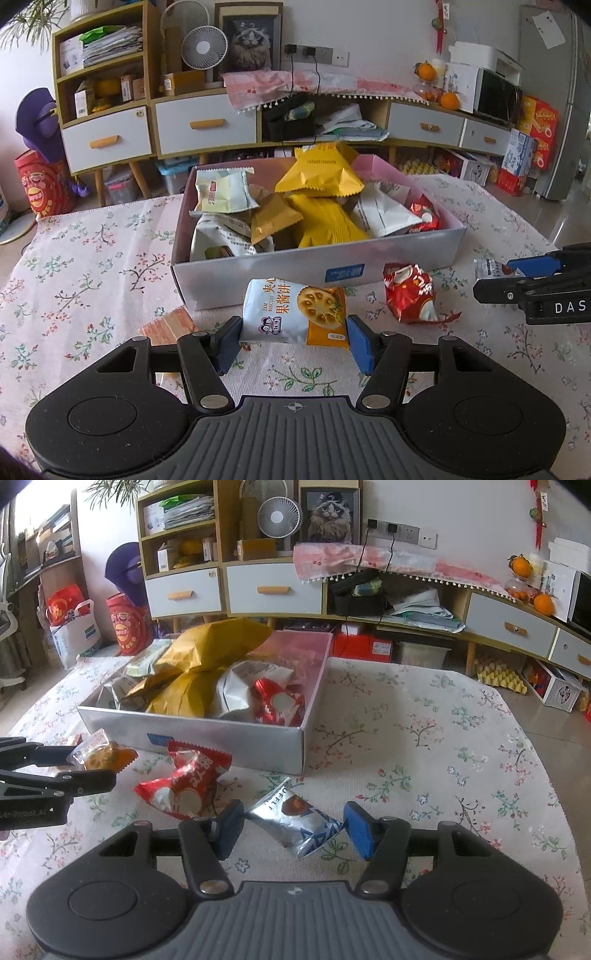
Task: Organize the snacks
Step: 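Carry the lotus packet with the left tool while the right tool carries the silver wrapper into the box, then open both tools inside the box to release the lotus packet and silver wrapper, then move both open tools back toward the brown wafer and red candy, then grasp the brown wafer stack with the left tool while the right tool grasps the red candy, then carry the wafer with the left tool while the right tool carries the red candy into the box, then open both tools inside the box to release the wafer and red candy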
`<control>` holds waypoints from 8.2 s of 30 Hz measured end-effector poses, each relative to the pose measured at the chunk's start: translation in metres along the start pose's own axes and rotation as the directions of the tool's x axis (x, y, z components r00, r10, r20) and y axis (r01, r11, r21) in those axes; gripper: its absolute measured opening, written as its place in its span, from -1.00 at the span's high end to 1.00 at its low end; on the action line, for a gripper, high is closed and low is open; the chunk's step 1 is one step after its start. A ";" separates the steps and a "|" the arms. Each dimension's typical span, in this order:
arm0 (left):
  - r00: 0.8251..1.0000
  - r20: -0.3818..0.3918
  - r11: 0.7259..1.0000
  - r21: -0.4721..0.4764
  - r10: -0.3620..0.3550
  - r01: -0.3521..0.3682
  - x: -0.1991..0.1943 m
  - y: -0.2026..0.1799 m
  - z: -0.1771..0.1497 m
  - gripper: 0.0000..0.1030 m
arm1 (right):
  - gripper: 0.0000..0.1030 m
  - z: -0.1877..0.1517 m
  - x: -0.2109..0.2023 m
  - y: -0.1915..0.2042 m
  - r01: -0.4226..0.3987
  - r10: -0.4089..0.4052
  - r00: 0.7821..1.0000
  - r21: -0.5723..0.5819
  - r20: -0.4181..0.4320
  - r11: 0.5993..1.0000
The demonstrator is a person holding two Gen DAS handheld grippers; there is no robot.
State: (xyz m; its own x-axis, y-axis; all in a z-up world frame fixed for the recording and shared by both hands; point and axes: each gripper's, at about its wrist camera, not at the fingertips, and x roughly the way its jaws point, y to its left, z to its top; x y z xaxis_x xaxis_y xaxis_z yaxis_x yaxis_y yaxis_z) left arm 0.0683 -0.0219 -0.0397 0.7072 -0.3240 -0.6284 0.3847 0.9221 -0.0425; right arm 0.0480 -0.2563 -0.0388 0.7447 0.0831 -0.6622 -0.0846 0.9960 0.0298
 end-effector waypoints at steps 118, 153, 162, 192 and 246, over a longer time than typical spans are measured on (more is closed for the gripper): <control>0.955 -0.201 0.961 -0.129 0.217 -0.245 -0.015 0.066 -0.035 -0.96 | -0.75 -0.013 -0.008 0.057 0.002 -0.001 0.999 0.013 -0.038 1.000; 0.977 -0.065 0.961 -0.177 0.202 -0.210 0.018 0.060 -0.015 -0.70 | -0.50 -0.006 0.040 0.068 0.018 -0.018 1.000 -0.009 0.024 1.000; 0.979 -0.058 0.961 -0.188 0.193 -0.201 0.015 0.057 -0.013 -0.08 | 0.02 0.000 0.038 0.067 0.009 -0.009 1.000 0.001 0.025 1.000; 0.990 -0.105 0.943 -0.309 0.097 -0.126 -0.006 0.070 -0.002 0.31 | 0.63 0.020 0.006 0.044 -0.123 0.120 0.992 0.173 0.024 0.977; 0.999 0.043 0.961 -0.277 0.016 -0.003 0.044 0.052 0.051 0.16 | 0.27 0.066 0.055 0.018 -0.264 0.265 0.963 0.293 0.037 0.919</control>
State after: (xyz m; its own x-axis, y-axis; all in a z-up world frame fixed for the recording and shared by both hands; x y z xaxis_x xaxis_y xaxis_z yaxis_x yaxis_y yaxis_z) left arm 0.1496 0.0011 -0.0298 0.7381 -0.3185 -0.5947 0.2032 0.9456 -0.2542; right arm 0.1314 -0.2315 -0.0254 0.7193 0.3455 -0.6027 -0.0807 0.9032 0.4215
